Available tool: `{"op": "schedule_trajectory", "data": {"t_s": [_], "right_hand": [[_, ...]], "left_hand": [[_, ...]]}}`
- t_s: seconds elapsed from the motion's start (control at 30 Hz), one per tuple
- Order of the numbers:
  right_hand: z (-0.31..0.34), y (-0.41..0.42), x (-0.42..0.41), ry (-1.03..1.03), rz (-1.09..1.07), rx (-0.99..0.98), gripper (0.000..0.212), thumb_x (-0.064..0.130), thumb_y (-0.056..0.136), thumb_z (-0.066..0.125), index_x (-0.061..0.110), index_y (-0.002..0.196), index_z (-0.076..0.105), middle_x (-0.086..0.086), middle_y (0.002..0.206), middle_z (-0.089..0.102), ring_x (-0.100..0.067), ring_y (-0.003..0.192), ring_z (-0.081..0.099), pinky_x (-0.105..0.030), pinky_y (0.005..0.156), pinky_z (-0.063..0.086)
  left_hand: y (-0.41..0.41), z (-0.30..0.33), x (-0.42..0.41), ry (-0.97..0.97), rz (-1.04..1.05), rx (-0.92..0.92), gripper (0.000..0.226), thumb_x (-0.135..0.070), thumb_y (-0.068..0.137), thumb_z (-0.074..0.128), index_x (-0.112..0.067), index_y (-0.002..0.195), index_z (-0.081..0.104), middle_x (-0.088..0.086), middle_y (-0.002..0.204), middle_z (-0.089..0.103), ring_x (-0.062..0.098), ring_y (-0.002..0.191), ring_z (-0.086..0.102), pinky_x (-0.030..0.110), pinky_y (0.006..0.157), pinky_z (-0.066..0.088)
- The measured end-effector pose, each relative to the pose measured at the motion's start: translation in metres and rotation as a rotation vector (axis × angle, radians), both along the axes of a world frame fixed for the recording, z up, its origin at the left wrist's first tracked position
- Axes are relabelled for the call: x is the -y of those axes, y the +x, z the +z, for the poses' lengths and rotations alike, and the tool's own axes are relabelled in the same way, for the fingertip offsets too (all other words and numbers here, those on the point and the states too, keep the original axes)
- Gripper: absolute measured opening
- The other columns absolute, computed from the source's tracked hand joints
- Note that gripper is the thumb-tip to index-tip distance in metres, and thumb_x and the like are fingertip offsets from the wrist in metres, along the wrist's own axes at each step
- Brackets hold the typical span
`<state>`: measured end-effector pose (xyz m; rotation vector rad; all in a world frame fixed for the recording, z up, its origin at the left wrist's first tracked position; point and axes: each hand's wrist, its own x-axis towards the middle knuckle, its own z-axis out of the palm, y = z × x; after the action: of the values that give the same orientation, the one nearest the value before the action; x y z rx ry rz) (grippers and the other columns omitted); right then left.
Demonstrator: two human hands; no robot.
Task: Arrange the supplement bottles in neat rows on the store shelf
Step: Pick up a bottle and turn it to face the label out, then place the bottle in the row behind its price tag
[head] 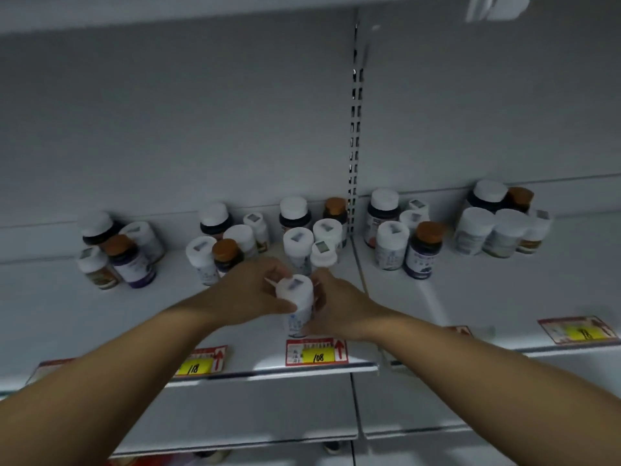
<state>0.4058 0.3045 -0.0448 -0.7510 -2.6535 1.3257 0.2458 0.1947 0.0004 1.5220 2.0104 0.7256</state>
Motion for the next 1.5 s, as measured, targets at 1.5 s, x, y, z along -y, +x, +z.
{"op": "schedule_trajectory", "data": {"t_s": [1.5], "right_hand": [[0.098, 0.059, 0.0, -0.322, -0.528, -0.601, 0.006, 0.019, 0.082, 0.066, 0.021, 0.079, 0.06, 0.002, 0.073, 0.063, -0.011, 0.065, 0.061, -0.022, 0.051, 0.047]], "left_hand": [[0.083, 0.021, -0.022, 0.214, -0.114, 0.722, 0.041, -0.024, 0.08, 0.067, -0.03, 0.118, 0.053, -0.009, 0.104, 0.068, 0.008, 0.093, 0.066, 0.023, 0.072, 0.053]]}}
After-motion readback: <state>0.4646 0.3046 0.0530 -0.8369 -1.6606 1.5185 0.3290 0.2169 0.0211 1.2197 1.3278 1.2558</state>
